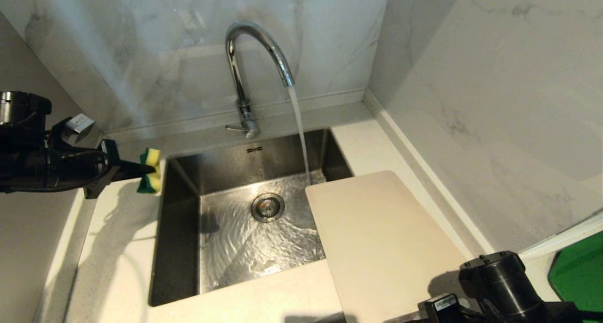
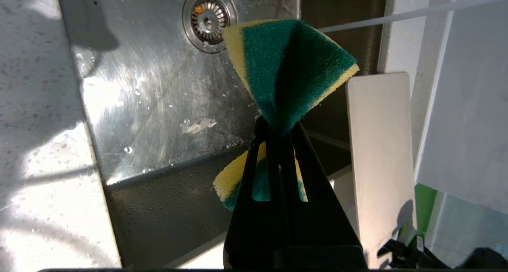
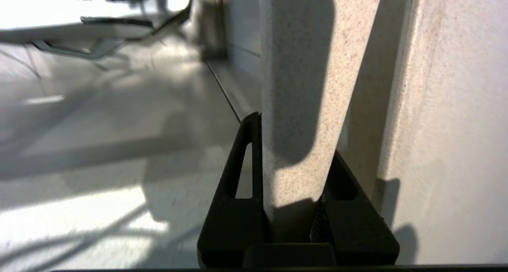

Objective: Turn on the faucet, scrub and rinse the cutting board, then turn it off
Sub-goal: Put down the cutting board

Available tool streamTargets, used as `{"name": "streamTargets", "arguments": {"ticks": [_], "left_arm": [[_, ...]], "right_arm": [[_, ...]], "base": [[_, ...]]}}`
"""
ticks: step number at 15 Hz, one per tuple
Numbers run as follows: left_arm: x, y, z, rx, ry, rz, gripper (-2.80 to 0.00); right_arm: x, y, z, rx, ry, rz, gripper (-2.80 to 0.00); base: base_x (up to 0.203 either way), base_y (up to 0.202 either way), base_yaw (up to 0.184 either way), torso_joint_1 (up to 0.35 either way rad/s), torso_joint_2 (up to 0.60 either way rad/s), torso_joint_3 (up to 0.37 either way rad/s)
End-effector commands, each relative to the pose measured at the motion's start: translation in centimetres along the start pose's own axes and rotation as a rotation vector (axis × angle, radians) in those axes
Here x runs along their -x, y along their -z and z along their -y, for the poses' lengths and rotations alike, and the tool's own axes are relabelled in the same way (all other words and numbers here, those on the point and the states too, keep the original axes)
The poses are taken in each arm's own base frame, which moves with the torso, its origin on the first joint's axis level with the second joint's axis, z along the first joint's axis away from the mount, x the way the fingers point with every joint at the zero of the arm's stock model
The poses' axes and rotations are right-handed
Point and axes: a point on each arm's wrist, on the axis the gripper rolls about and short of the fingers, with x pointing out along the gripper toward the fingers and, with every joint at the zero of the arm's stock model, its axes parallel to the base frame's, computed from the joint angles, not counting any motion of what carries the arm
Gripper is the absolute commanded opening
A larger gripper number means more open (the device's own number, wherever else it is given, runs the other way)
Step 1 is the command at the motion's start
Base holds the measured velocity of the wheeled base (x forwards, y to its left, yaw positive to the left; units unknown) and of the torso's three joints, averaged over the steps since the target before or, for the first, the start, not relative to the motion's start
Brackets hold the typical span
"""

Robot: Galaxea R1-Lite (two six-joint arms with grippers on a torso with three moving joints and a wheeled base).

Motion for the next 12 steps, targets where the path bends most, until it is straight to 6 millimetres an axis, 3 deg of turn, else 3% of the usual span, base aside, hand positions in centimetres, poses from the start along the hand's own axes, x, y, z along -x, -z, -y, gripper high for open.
{"name": "streamTargets", "arguments": {"ticks": [1,6,9,12], "left_arm": [[-1.3,-0.3,-0.8,0.019,-0.008,-0.022,-2.80],[-2.3,-0.4,-1.5,0.032,-0.019,-0.039,-2.80],[-2.9,-0.9,-1.5,0.028,-0.015,-0.036,-2.80],[-3.4,-0.9,-1.7,0.031,-0.019,-0.044,-2.80]], "right_arm": [[-2.1,0.5,0.2,-0.015,-0.083,0.007,-2.80],[-4.5,0.9,-0.3,-0.043,-0.194,0.056,-2.80],[-5.9,0.9,0.9,-0.046,-0.195,0.075,-2.80],[-6.6,1.1,0.7,-0.053,-0.225,0.080,-2.80]], "base": [[0.000,0.000,0.000,0.000,0.00,0.000],[0.000,0.000,0.000,0.000,0.00,0.000],[0.000,0.000,0.000,0.000,0.00,0.000],[0.000,0.000,0.000,0.000,0.00,0.000]]}}
